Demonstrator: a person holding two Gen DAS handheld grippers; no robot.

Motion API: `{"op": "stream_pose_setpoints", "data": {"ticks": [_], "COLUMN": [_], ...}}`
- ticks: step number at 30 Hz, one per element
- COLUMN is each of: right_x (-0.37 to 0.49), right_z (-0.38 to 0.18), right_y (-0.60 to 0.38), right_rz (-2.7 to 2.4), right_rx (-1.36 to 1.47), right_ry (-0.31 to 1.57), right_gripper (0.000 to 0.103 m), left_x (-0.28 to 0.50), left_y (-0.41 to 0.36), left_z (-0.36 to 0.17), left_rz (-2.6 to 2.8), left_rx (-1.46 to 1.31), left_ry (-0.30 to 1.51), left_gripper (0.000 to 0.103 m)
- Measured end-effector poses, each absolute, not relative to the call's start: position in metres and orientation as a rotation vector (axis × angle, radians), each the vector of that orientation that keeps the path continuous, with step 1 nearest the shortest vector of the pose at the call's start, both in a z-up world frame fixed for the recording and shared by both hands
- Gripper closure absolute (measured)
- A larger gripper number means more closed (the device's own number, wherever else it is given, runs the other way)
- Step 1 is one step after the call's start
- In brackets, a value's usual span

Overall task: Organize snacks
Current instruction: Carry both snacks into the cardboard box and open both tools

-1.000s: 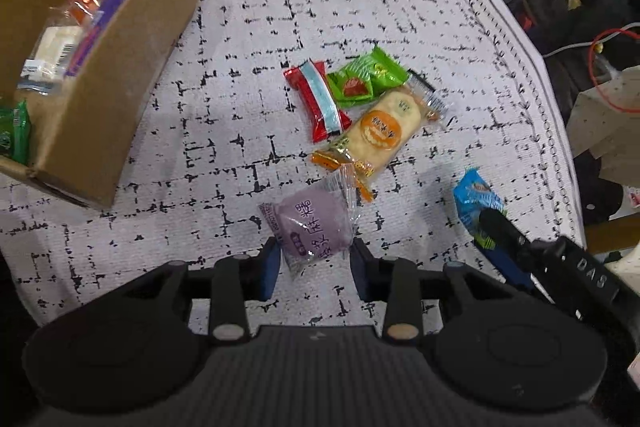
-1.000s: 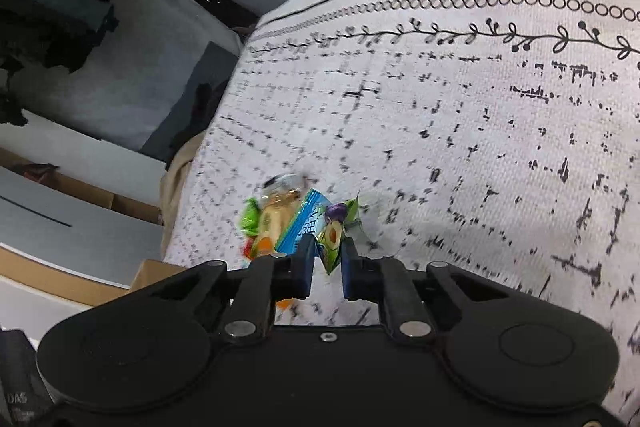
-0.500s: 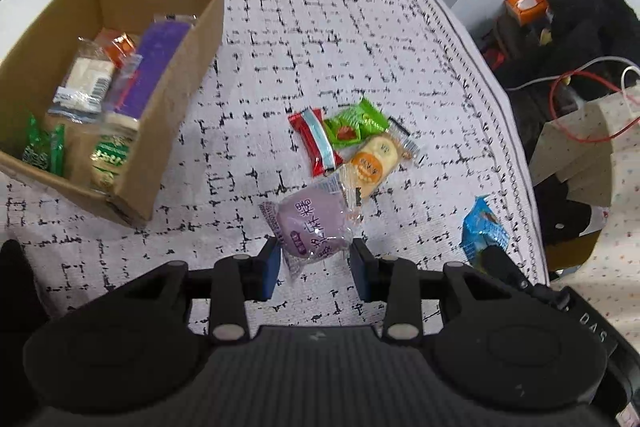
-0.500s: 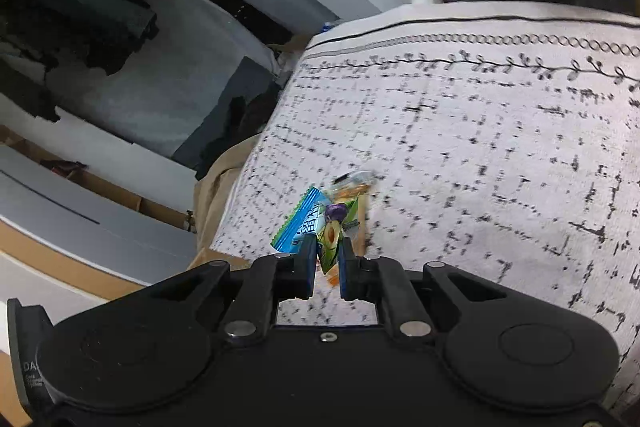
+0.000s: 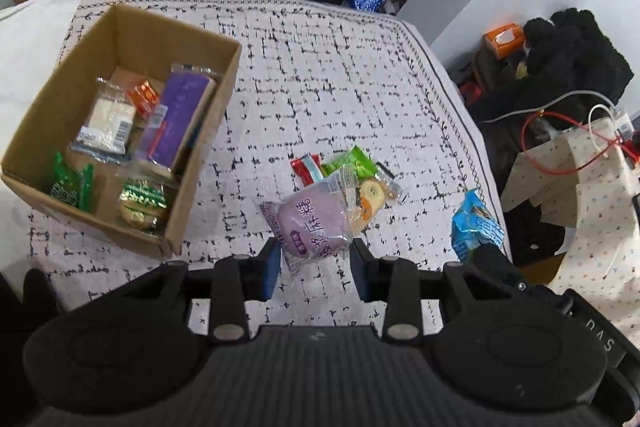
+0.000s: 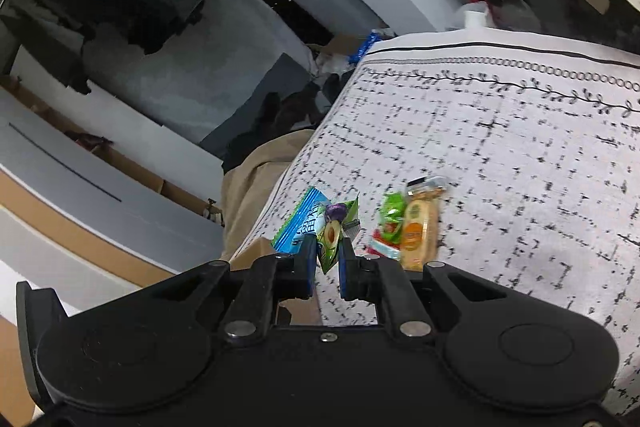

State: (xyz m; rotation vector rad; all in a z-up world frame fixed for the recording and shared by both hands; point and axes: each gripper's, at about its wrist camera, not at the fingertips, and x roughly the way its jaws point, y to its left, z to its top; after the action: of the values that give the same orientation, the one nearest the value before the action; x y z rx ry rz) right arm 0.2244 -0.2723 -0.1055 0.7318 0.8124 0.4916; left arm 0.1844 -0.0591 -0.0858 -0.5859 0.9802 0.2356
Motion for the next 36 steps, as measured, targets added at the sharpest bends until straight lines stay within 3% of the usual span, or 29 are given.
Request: {"op": "stream_pose_setpoints", "data": {"ticks": [36], "right_x": [0.223], "right_z": [-0.089], "right_y": [-0.132], "right_rz": [0.605], "right_rx": [0.603], "right_ry": [0.901], "right_gripper": [0.092], "left_x": [0.172], "left_y": [0.088], "left_z": [-0.084], "left_rz": [0.325], "left_rx": [-0.747], "left_ry": [0.917], "left_gripper": [0.067]}}
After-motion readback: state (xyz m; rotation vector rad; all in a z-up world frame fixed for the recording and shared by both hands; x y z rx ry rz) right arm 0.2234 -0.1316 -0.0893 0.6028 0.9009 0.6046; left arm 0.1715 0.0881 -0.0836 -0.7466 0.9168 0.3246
